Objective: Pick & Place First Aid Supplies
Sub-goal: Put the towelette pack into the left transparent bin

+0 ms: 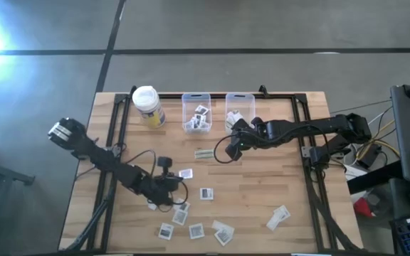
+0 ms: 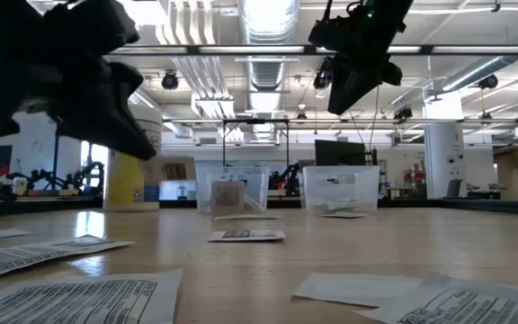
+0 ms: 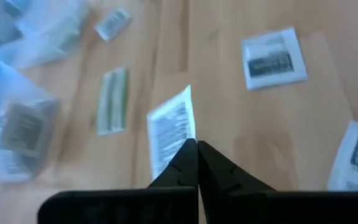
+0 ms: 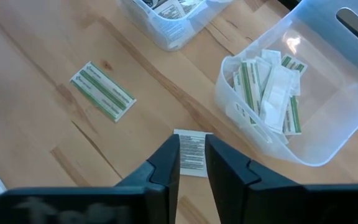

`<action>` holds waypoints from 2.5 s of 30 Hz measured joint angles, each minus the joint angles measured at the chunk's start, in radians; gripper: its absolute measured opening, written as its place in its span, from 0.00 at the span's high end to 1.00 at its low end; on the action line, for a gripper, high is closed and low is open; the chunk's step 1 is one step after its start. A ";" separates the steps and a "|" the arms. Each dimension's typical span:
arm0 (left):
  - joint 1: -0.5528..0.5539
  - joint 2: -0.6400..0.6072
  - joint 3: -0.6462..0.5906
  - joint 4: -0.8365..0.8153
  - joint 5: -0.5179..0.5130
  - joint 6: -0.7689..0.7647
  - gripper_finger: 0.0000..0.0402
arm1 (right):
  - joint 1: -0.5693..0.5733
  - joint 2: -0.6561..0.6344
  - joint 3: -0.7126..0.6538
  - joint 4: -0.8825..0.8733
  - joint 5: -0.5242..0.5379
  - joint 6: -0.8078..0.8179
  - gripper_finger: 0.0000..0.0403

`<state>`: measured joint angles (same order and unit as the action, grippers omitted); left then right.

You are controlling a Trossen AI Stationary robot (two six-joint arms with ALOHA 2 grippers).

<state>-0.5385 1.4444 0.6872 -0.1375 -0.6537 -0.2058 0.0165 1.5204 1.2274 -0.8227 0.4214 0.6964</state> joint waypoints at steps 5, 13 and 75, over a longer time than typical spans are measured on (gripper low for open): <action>0.004 -0.051 -0.003 -0.001 -0.041 0.013 1.00 | 0.012 0.000 0.000 0.002 -0.001 0.000 0.84; 0.037 -0.118 -0.004 0.008 -0.195 0.051 1.00 | 0.044 0.000 0.000 0.003 -0.003 0.009 0.84; 0.522 -0.018 -0.071 0.128 0.128 0.190 0.62 | 0.244 0.000 -0.093 0.100 0.000 0.160 0.84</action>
<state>-0.0163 1.4268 0.6167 -0.0090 -0.5254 -0.0154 0.2600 1.5208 1.1347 -0.7223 0.4213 0.8563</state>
